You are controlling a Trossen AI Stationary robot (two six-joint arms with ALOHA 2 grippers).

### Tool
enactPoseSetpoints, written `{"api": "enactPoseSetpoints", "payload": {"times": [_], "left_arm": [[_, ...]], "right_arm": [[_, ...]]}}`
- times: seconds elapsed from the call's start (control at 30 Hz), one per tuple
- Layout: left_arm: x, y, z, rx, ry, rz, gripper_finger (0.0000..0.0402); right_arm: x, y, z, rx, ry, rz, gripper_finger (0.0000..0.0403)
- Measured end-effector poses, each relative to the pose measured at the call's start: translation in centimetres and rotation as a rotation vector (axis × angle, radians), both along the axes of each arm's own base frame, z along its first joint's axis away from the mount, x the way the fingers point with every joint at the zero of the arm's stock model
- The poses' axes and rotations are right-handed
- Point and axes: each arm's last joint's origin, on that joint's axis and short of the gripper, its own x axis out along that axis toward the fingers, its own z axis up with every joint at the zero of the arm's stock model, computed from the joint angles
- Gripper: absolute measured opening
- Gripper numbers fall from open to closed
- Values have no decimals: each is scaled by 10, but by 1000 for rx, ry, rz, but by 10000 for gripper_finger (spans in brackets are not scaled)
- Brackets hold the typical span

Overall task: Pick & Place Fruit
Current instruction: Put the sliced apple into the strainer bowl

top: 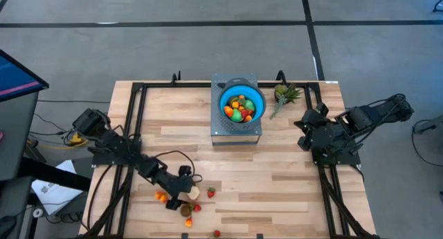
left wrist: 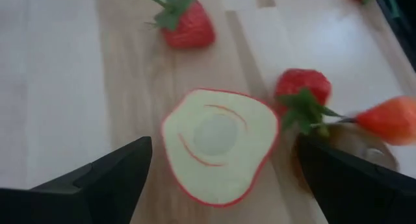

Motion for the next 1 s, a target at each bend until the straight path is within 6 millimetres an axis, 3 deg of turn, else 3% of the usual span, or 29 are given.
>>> {"api": "enactPoseSetpoints", "payload": {"times": [0.3,1.0], "left_arm": [[6,9,-1,17,-4,21,376],[10,4,-12,-11,1,-40,370]], "right_arm": [[0,0,0,0,0,0,0],[-2,-1,-1,-9,20,-1,0]]}}
